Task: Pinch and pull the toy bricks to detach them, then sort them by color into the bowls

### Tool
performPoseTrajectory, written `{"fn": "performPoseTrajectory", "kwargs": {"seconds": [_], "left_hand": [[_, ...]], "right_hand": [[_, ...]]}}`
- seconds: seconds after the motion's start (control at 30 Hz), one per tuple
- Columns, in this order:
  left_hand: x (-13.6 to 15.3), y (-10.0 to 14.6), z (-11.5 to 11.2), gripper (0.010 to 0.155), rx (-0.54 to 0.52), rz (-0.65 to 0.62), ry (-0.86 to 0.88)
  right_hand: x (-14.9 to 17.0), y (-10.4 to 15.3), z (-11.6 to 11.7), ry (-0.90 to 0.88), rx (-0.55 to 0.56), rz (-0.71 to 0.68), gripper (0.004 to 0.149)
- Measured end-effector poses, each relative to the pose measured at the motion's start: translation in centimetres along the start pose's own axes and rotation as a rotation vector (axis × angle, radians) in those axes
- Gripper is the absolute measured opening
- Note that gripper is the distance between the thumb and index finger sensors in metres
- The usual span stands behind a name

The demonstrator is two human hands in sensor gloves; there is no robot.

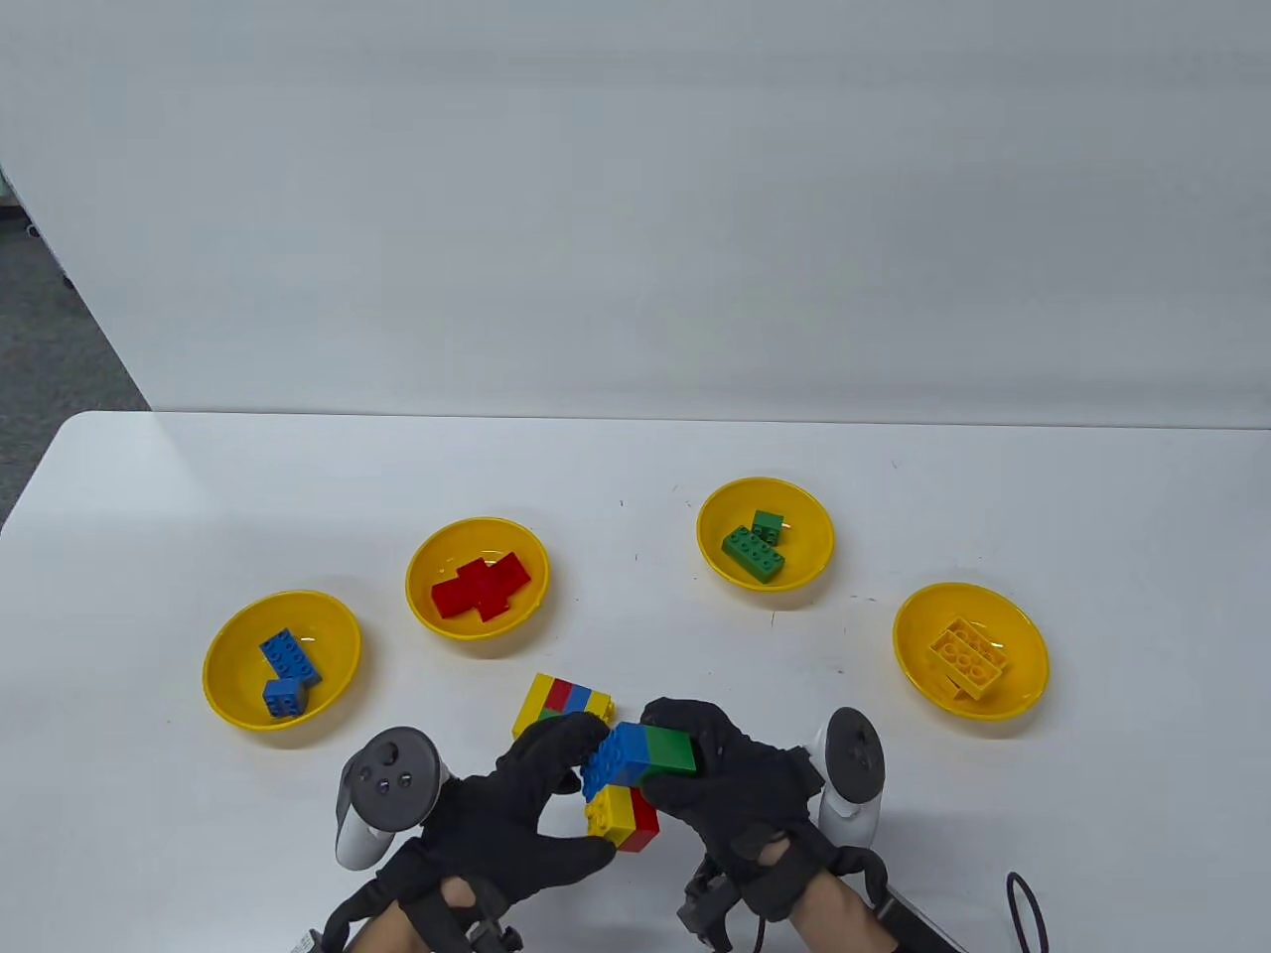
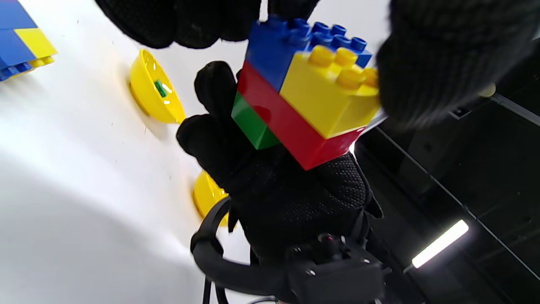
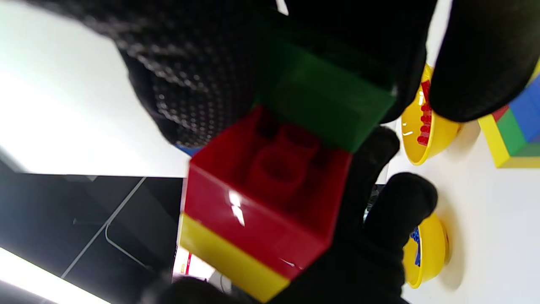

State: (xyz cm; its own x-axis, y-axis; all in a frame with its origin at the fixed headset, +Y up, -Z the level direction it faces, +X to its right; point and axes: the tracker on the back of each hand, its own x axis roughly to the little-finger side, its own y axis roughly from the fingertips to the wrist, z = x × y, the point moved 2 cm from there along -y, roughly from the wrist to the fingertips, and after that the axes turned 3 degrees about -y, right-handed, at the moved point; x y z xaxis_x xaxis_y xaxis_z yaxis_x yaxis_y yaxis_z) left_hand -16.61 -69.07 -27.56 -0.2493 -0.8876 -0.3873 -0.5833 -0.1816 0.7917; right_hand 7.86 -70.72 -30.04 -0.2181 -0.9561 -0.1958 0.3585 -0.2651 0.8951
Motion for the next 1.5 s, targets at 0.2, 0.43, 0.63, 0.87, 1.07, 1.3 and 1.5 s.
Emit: {"fn": "performPoseTrajectory", "kwargs": {"seconds": [0.2, 0.43, 0.63, 0.87, 1.07, 1.3, 1.5], "left_hand": [[-1.2, -0.1, 0.6, 0.072, -0.138, 0.01, -0.176], [-1.9, 0.5, 1.3, 0.064, -0.204, -0.058, -0.133], [-1.1, 0.3, 1.1, 0.064, -0.17, -0.033, -0.069], [0.4, -0.1, 1.2, 0.063, -0.128, -0.023, 0.027], [-0.2, -0.1, 1.4, 0.064, -0.122, 0.021, -0.041], [-3.8, 2.3, 9.5, 0.067, -0.431, 0.035, -0.25], [-3.5, 2.3, 17.4, 0.07, -0.479, 0.409, -0.695]], "right_hand": [[-0.8, 0.3, 1.7, 0.165, -0.041, -0.066, 0.062], [-1.1, 0.6, 2.1, 0.152, -0.029, -0.088, 0.062], [-0.6, 0.9, 1.9, 0.142, -0.005, -0.056, 0.061], [0.2, 0.8, 0.9, 0.075, 0.011, -0.023, 0.062], [0.8, 0.6, 1.1, 0.067, 0.005, 0.034, 0.063], [0.3, 0.6, 0.1, 0.022, 0.053, 0.027, 0.063], [0.0, 0.4, -0.9, 0.039, 0.089, 0.002, 0.063]]}}
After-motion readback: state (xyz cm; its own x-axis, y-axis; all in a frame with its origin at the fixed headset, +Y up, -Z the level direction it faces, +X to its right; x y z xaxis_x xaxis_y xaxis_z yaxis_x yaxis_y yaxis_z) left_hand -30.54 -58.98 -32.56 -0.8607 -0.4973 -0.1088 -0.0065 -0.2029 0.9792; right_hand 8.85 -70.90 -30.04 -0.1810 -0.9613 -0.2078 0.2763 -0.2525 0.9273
